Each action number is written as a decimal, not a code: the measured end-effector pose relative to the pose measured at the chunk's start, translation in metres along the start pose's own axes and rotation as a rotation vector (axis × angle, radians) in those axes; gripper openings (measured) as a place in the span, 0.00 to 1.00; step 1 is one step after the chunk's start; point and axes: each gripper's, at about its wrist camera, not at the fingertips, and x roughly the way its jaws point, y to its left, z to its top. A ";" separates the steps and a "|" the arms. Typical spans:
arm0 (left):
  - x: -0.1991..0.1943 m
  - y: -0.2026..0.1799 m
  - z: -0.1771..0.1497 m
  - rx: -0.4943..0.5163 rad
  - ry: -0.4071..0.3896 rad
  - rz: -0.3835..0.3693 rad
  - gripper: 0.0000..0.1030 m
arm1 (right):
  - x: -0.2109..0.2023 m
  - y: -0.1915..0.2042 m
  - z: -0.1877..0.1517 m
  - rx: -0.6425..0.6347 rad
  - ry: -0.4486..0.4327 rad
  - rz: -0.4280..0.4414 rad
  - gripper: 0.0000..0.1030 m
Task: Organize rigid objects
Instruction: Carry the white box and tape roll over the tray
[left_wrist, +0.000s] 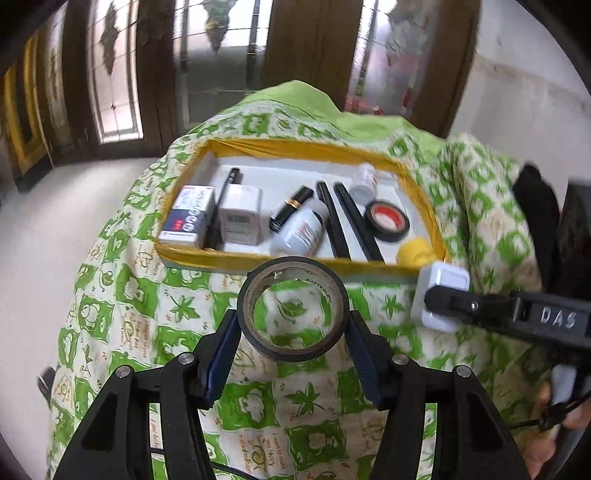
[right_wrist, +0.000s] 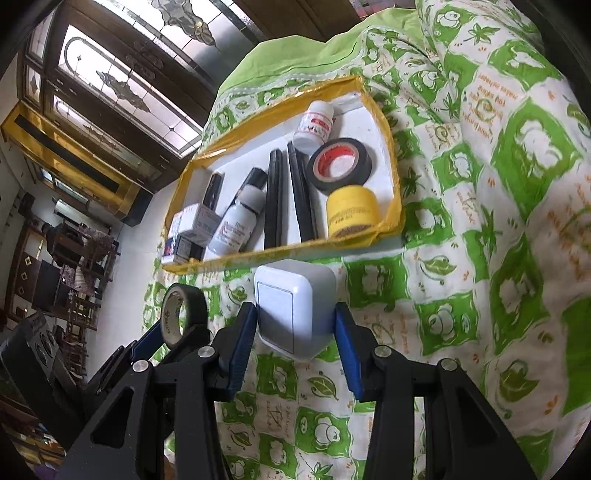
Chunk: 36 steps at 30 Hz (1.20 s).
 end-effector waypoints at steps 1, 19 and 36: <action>-0.002 0.004 0.003 -0.016 -0.004 -0.005 0.59 | -0.001 0.000 0.002 0.004 -0.001 0.003 0.40; 0.005 0.033 0.064 -0.022 -0.016 0.031 0.59 | -0.003 -0.004 0.044 0.048 -0.036 0.043 0.41; 0.043 0.026 0.115 0.026 0.002 0.044 0.59 | 0.020 0.007 0.092 0.055 -0.041 0.039 0.41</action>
